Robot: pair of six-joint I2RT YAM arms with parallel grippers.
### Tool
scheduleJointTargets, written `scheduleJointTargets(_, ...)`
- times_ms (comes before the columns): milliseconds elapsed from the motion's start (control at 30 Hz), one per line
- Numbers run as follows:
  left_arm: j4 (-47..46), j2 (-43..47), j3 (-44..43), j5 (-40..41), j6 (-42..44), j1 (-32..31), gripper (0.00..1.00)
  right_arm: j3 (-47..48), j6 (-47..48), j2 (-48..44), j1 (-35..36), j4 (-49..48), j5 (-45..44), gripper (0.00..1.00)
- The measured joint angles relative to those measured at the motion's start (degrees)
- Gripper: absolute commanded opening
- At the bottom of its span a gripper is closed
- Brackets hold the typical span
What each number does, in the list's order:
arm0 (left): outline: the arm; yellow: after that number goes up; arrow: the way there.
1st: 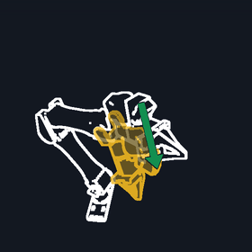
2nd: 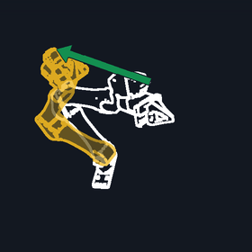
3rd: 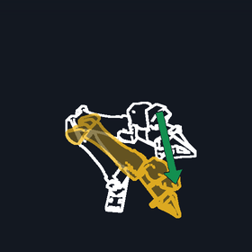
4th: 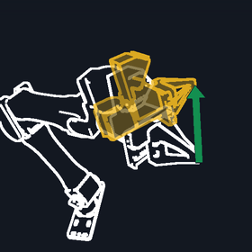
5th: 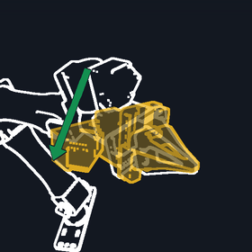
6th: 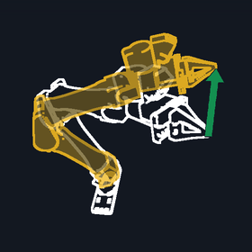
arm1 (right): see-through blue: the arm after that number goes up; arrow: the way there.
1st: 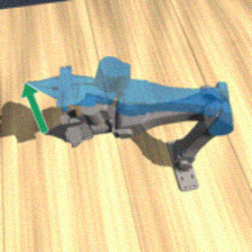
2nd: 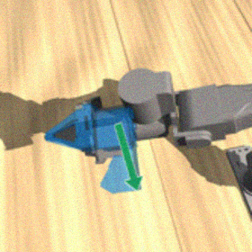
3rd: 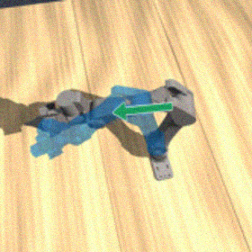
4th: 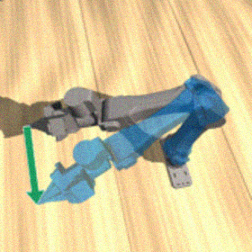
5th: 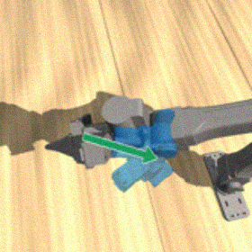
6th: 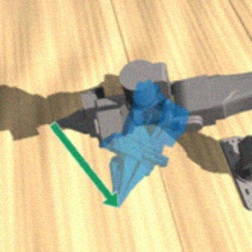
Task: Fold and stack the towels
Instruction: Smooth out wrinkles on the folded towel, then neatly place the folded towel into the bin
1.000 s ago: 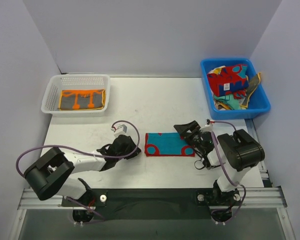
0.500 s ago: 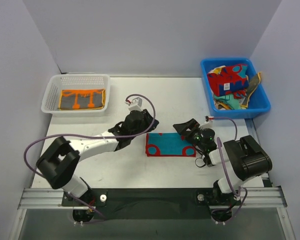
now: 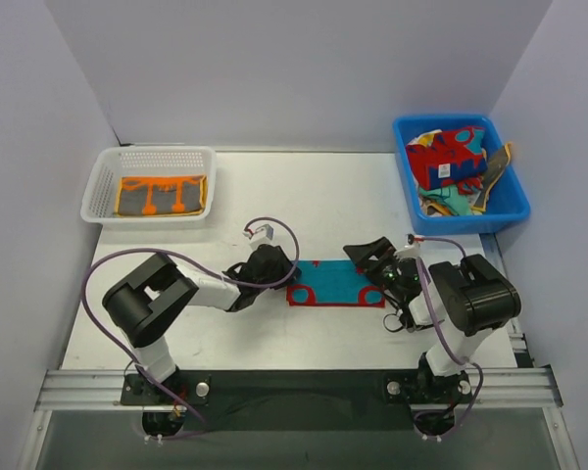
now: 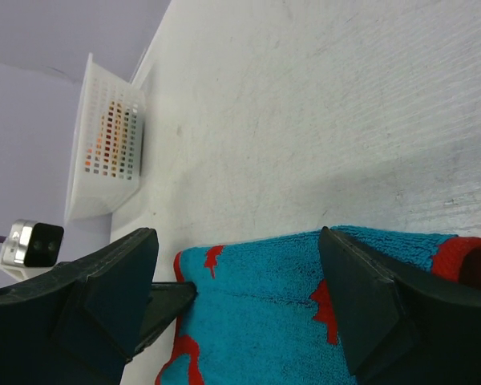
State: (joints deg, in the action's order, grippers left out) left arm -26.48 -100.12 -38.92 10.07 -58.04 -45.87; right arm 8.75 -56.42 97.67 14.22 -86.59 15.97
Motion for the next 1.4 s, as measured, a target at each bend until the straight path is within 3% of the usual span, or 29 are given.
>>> scheduleJointTargets(167,-2.95,0.66,1.92,-0.07,-1.03,0.17,0.32,-1.27,-2.03,0.37,-1.73,-2.91,1.14,0.84)
scheduleJointTargets(300,0.44,5.64,3.1,0.9,0.79,0.17,0.43,-1.92,0.61,-6.75,-2.67,4.39,1.31,0.85)
scheduleJointTargets(400,4.24,11.45,2.93,1.79,3.45,0.24,0.6,0.31,5.33,-17.07,-2.95,18.69,1.33,0.85)
scheduleJointTargets(433,6.14,13.53,2.36,2.03,4.35,0.24,0.69,2.32,7.43,-20.7,-2.95,24.83,1.29,0.85)
scheduleJointTargets(500,10.03,17.42,0.46,2.8,6.34,0.31,0.78,8.72,12.59,-27.45,-2.36,38.99,0.92,0.84)
scheduleJointTargets(667,21.94,27.58,-5.18,3.61,11.23,3.37,0.96,26.86,26.84,-32.57,4.66,66.69,-1.75,0.79)
scheduleJointTargets(833,34.25,37.05,-5.86,3.1,17.29,14.45,0.97,38.16,36.57,-28.15,20.28,85.7,-6.05,0.73)
scheduleJointTargets(1067,47.28,43.43,-5.09,-3.8,26.23,33.29,0.97,51.54,43.89,-7.48,37.05,100.06,-12.81,0.62)
scheduleJointTargets(1167,49.37,45.35,-3.17,-5.55,28.74,36.24,0.97,55.15,45.59,-0.76,40.24,103.12,-14.58,0.61)
scheduleJointTargets(1400,52.26,44.87,-0.52,-9.09,31.28,36.61,0.98,62.2,49.07,9.51,43.85,108.02,-17.81,0.54)
